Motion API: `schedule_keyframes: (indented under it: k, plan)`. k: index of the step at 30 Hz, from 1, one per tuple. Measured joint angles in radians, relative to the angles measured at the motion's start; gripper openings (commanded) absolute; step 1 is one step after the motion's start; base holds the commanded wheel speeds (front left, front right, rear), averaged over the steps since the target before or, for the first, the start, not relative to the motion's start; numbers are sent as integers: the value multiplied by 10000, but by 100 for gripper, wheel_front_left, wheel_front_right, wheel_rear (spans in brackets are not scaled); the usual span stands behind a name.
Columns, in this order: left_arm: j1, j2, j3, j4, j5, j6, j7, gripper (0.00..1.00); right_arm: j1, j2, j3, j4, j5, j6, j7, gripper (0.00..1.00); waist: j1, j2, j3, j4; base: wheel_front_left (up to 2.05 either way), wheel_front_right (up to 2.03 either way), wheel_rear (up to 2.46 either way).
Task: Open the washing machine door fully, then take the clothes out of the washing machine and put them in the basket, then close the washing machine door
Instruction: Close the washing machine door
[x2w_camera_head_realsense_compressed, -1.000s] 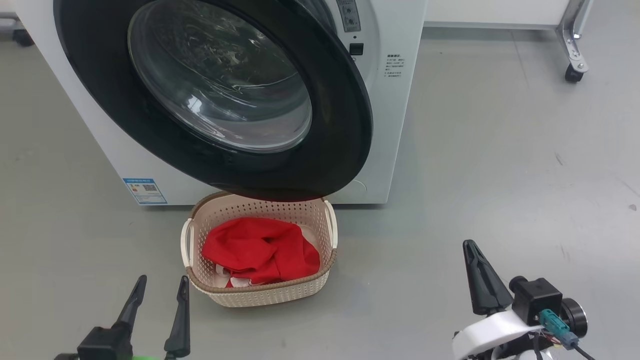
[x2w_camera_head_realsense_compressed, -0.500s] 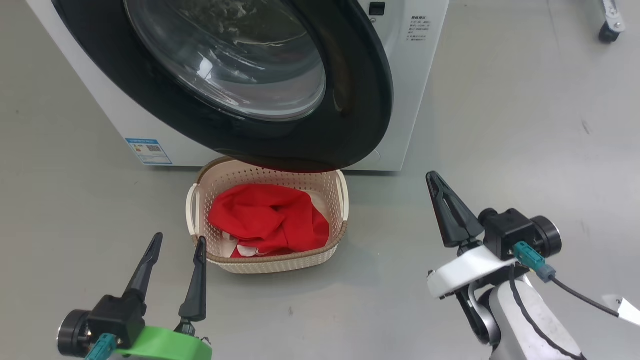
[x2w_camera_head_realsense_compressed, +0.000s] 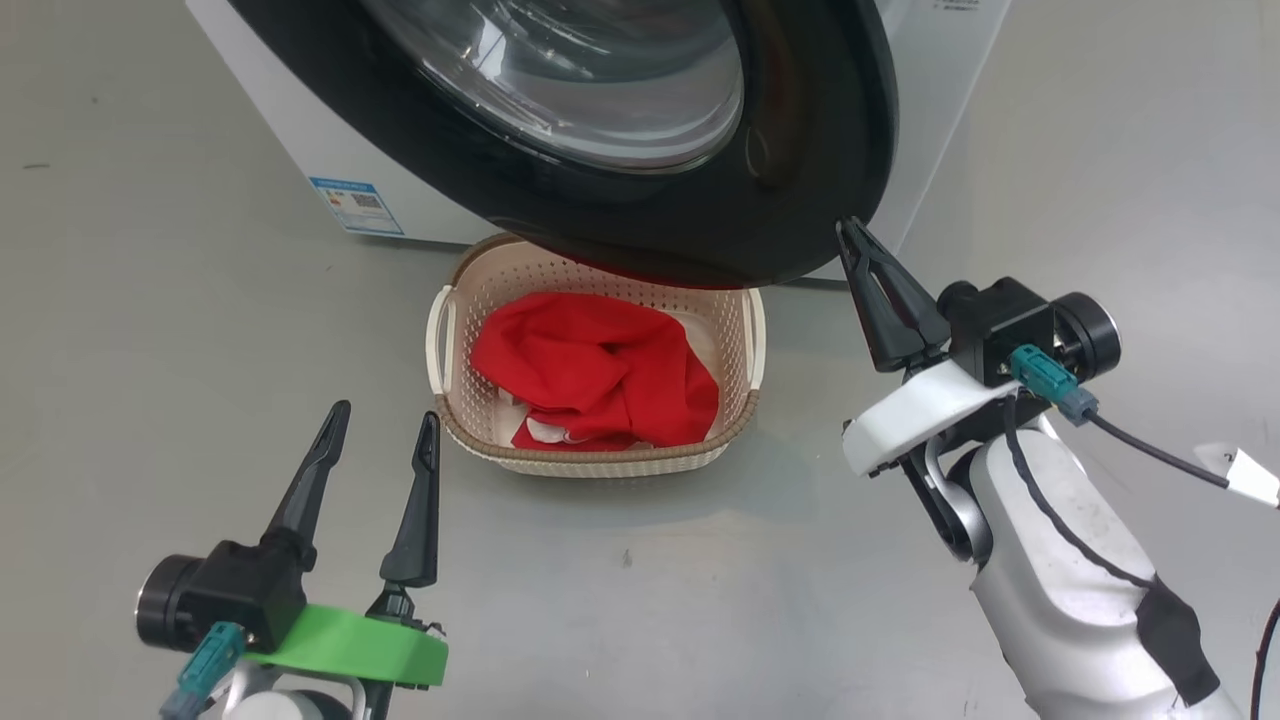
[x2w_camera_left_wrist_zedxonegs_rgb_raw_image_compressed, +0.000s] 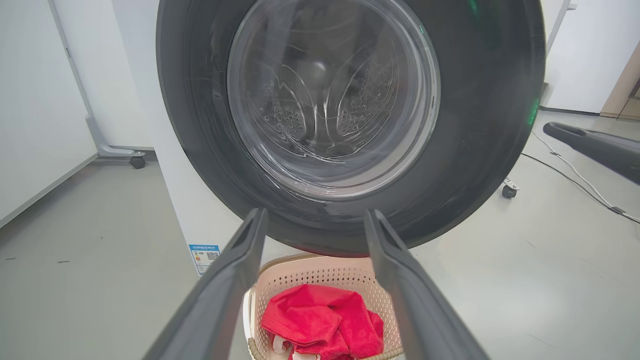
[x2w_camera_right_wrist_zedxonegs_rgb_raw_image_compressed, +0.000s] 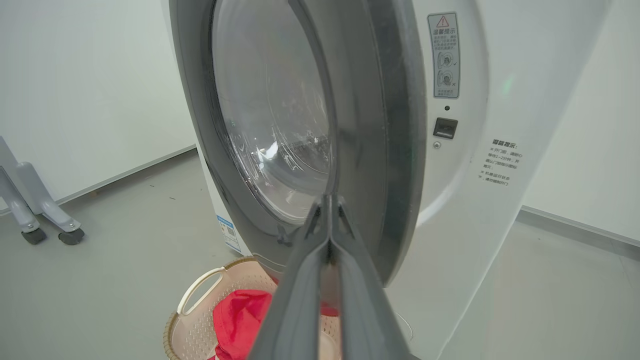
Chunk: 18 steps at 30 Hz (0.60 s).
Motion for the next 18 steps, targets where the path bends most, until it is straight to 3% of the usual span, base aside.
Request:
schedule_keyframes:
  k: [18]
  plan:
    - [-589,-203,-174,311,0,-171,-217,100,-1739,-38,-109,1860,33,188,65,0,0,0,955,683,0,0,0]
